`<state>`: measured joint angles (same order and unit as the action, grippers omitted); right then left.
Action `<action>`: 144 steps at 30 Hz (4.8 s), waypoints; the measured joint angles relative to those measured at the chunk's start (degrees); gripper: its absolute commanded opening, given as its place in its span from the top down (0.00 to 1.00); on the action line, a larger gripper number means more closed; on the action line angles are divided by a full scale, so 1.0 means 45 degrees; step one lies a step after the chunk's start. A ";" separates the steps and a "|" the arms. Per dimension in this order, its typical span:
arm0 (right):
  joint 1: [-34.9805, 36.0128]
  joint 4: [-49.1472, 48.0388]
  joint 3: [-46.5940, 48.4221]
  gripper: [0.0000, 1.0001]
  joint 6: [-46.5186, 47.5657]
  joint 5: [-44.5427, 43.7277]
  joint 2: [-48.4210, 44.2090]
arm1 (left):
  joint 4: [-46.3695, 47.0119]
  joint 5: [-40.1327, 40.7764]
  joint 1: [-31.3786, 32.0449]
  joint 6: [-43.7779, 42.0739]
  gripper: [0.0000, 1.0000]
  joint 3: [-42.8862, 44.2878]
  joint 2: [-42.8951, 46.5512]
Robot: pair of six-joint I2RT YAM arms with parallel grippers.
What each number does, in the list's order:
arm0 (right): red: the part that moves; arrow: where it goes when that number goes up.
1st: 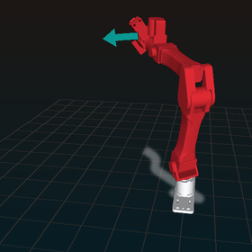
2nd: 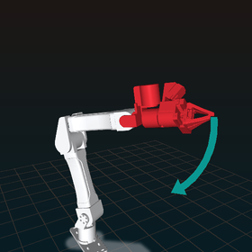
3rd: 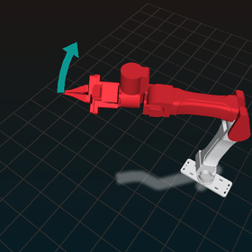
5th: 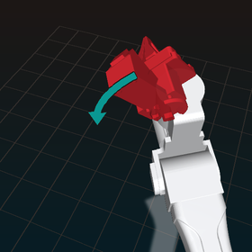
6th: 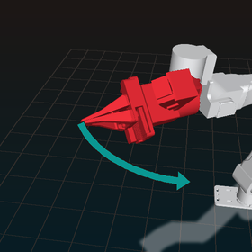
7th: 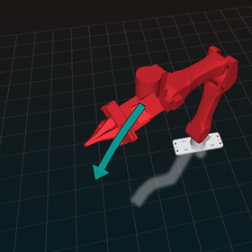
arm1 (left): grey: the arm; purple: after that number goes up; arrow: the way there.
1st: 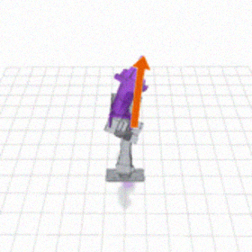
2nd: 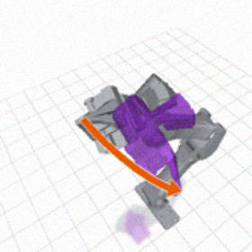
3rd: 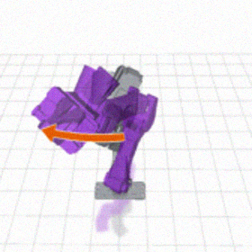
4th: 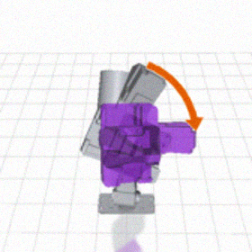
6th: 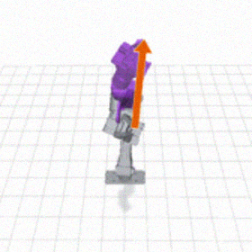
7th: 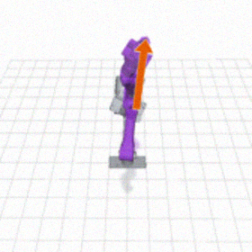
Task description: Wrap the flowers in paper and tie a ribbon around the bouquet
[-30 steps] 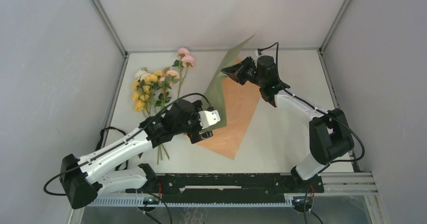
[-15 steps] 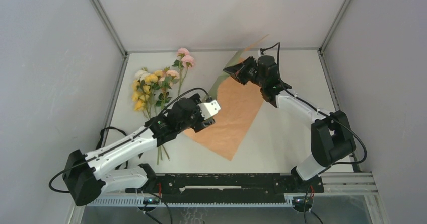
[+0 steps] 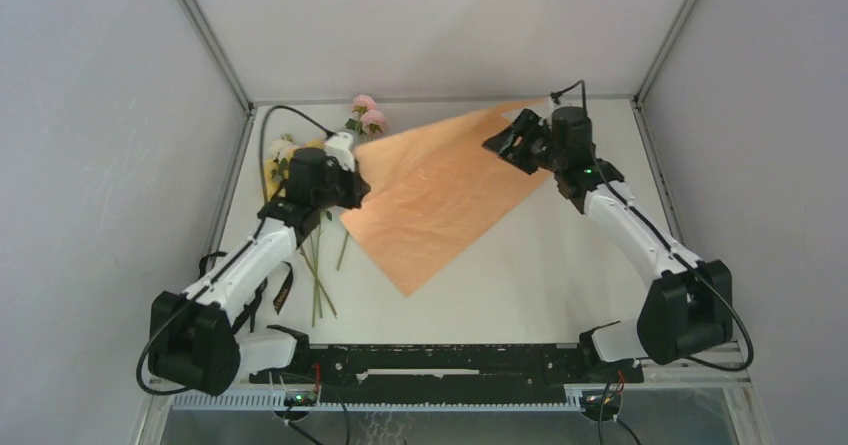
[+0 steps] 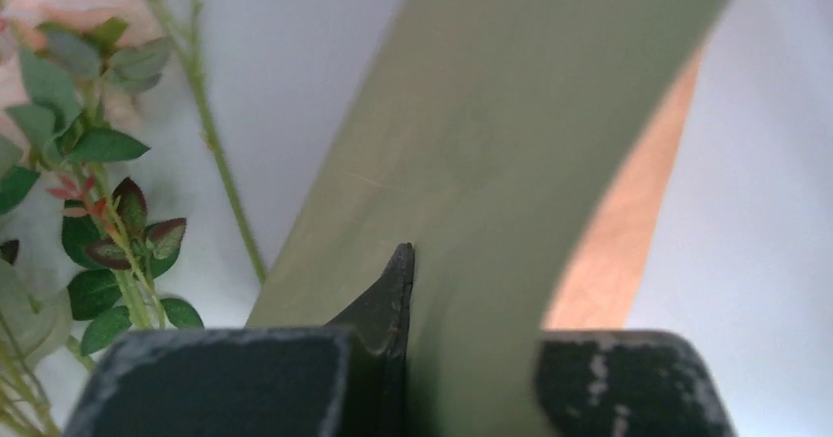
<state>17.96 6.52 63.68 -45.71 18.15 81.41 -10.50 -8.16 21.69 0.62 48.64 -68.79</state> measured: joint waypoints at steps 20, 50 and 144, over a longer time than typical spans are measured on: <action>-0.3954 0.5343 -0.0121 0.30 0.4828 -0.1909 0.0889 | 0.2312 -0.3730 -0.3920 1.0229 1.00 0.0097 -0.5848; -0.2992 0.5785 -0.0121 0.35 0.5731 -0.1574 0.1651 | -0.3492 -0.0539 -0.1331 0.4342 0.11 0.3920 -0.5746; 0.3512 0.1792 0.0724 0.37 0.4187 0.0549 0.3662 | -0.5712 0.1277 -0.2118 0.4566 1.00 1.2638 -1.3634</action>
<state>33.76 14.59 66.94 -26.87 20.62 97.89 -36.21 -2.42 12.16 21.17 105.51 -130.15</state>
